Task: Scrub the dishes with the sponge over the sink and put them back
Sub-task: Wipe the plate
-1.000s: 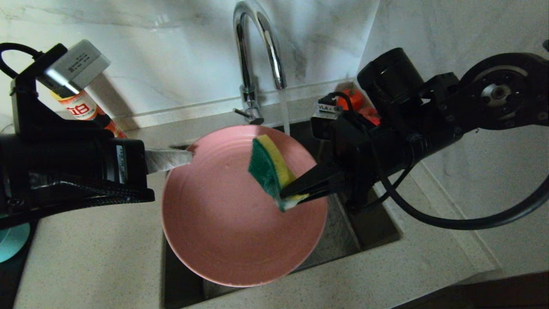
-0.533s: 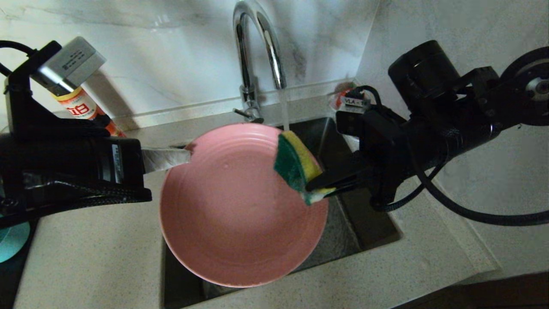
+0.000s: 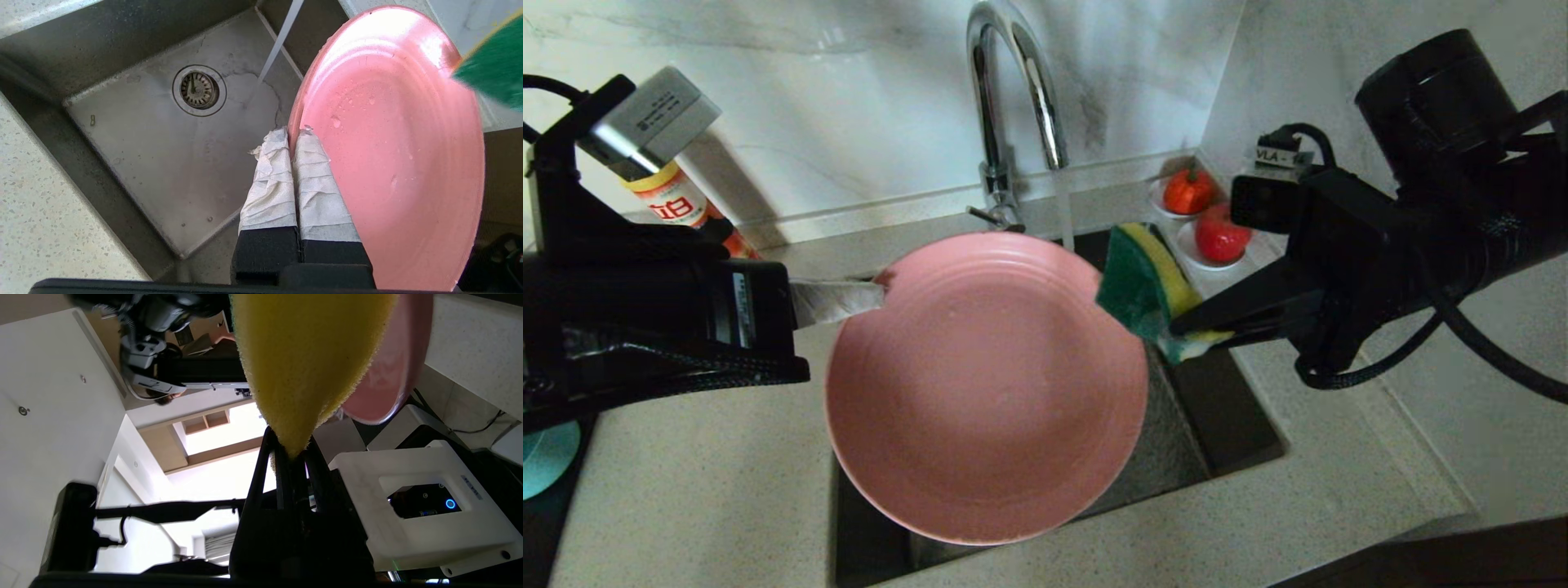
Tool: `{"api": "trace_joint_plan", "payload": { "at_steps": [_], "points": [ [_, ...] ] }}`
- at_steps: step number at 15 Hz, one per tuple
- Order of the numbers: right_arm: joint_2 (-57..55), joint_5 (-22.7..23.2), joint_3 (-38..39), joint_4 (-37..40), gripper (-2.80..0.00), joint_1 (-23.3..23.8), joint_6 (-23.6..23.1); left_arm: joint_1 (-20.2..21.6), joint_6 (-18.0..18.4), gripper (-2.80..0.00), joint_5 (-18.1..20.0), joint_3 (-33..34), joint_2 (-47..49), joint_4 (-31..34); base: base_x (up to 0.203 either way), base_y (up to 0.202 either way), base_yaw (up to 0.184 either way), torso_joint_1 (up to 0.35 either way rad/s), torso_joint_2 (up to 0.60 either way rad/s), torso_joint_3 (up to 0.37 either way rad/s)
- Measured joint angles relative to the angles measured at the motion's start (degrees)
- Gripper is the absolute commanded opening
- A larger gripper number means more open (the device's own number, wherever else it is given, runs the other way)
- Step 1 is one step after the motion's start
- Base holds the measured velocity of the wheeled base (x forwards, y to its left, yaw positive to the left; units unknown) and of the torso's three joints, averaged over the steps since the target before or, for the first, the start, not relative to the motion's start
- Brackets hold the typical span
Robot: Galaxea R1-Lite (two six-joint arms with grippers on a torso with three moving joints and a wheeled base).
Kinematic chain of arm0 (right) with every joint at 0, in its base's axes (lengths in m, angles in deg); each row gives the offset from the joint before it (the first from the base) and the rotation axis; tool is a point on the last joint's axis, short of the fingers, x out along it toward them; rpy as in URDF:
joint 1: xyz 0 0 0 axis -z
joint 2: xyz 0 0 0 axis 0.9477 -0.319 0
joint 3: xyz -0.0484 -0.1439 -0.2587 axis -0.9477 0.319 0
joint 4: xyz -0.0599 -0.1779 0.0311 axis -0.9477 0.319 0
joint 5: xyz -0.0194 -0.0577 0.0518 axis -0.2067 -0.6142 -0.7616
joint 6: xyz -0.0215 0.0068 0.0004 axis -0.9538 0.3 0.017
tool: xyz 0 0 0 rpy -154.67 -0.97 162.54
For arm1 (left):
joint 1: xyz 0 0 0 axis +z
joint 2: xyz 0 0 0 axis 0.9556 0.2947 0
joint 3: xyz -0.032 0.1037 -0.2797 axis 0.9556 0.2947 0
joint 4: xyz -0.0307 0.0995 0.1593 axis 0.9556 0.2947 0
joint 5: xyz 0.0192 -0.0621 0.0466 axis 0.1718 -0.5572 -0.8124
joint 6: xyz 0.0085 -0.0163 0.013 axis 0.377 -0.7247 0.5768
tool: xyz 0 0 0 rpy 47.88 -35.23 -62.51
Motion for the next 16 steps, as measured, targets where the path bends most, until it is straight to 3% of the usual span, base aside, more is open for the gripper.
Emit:
{"api": "trace_joint_plan", "payload": {
  "at_steps": [4,12,16],
  "points": [
    [2.20,0.93,-1.87,-0.28,-2.80,-1.20,0.35,-0.02,0.00,-2.80,0.16,0.34,0.06,0.08,0.000,0.000,0.000,0.000,0.00,0.000],
    [-6.68,1.01,-7.70,-0.60,-2.80,-13.71,0.32,1.30,-0.22,-2.80,0.02,0.80,0.72,-0.31,0.000,0.000,0.000,0.000,0.00,0.000],
    [-9.95,1.01,-7.57,-0.22,-2.80,-16.71,0.32,2.12,-0.17,-2.80,0.10,0.78,1.63,-1.84,0.000,0.000,0.000,0.000,0.00,0.000]
  ]
}}
